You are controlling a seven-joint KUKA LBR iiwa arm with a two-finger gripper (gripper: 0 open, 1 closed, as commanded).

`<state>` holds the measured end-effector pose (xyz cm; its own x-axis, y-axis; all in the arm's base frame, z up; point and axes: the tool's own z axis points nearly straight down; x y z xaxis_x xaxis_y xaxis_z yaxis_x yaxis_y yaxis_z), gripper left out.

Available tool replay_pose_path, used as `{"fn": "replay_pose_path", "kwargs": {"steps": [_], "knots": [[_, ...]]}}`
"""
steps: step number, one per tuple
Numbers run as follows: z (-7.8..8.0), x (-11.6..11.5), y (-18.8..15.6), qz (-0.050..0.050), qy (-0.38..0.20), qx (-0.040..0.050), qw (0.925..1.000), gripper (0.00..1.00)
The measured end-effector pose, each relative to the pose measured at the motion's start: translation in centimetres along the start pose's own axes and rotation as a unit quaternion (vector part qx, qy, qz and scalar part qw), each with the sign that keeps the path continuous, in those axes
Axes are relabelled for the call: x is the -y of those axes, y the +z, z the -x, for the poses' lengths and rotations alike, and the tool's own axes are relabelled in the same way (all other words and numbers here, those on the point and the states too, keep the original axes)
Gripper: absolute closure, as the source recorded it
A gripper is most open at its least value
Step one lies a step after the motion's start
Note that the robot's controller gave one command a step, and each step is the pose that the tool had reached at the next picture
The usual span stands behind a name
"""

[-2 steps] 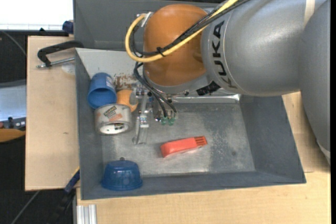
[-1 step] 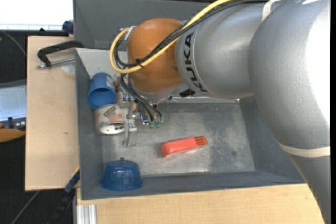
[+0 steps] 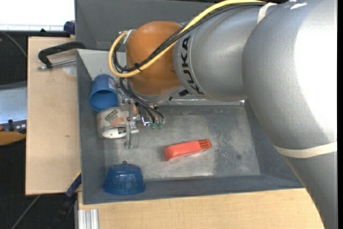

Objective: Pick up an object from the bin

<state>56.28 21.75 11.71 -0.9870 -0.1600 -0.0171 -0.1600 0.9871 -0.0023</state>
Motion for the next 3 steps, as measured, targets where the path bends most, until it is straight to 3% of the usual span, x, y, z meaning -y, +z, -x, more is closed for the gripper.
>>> {"fn": "replay_pose_path", "kwargs": {"steps": [1,2,3], "knots": [[1.0,-1.3,-2.7,0.003,0.076,-0.0038,0.9971,0.0],[1.3,0.1,3.6,-0.01,0.019,-0.0031,0.9998,0.0],[3.7,0.4,3.4,-0.007,-0.057,-0.0055,0.9983,1.0]]}}
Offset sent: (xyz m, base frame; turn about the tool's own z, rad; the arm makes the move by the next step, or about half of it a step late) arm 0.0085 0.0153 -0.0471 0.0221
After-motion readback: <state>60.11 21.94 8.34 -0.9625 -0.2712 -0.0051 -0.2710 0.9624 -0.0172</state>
